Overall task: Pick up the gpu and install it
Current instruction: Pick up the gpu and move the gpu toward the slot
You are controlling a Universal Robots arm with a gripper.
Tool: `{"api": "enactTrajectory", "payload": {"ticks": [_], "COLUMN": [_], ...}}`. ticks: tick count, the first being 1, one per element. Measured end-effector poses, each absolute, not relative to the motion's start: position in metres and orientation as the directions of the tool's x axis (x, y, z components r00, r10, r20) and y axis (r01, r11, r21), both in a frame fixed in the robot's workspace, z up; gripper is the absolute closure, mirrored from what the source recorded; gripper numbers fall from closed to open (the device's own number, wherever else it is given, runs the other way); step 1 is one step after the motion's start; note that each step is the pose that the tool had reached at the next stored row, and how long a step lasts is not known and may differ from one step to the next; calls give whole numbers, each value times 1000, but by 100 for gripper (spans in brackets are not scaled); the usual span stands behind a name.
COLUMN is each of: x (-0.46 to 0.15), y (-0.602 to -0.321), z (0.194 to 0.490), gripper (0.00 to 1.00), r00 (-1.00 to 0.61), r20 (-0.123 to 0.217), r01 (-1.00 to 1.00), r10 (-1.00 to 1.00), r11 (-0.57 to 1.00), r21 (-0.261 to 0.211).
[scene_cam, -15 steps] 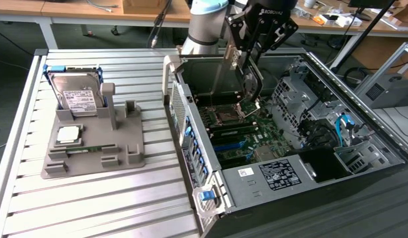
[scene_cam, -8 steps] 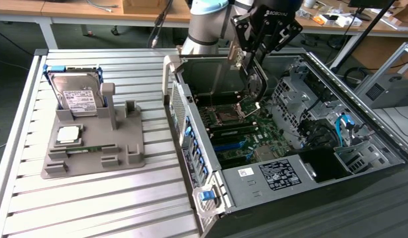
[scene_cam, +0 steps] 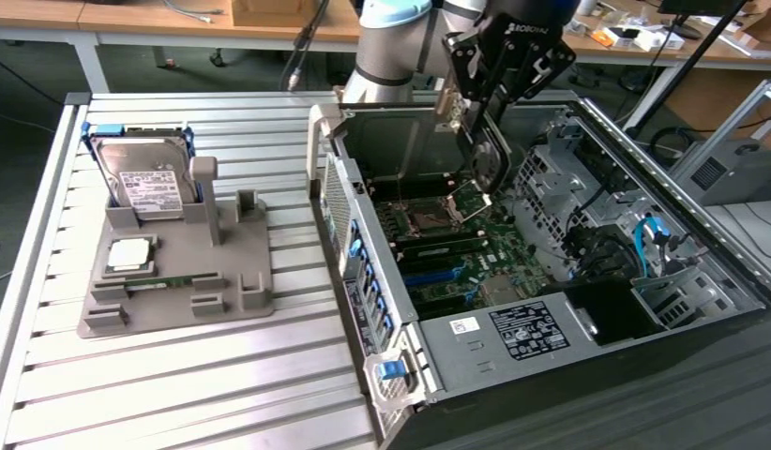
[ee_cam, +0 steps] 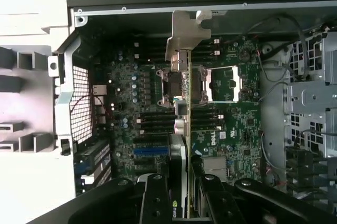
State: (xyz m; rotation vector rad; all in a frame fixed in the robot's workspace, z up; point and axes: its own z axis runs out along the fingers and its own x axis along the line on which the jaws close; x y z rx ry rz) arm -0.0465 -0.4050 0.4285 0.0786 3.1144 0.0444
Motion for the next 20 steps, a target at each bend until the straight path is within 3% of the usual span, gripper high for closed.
{"api": "enactTrajectory", "payload": {"ticks": [20], "x": [-30], "y": [-407], "z": [421], "gripper": [73], "r00": [-998], "r20": [-25], "r01": [50], "r10": [51], "r11": [998], "r21": [26]}}
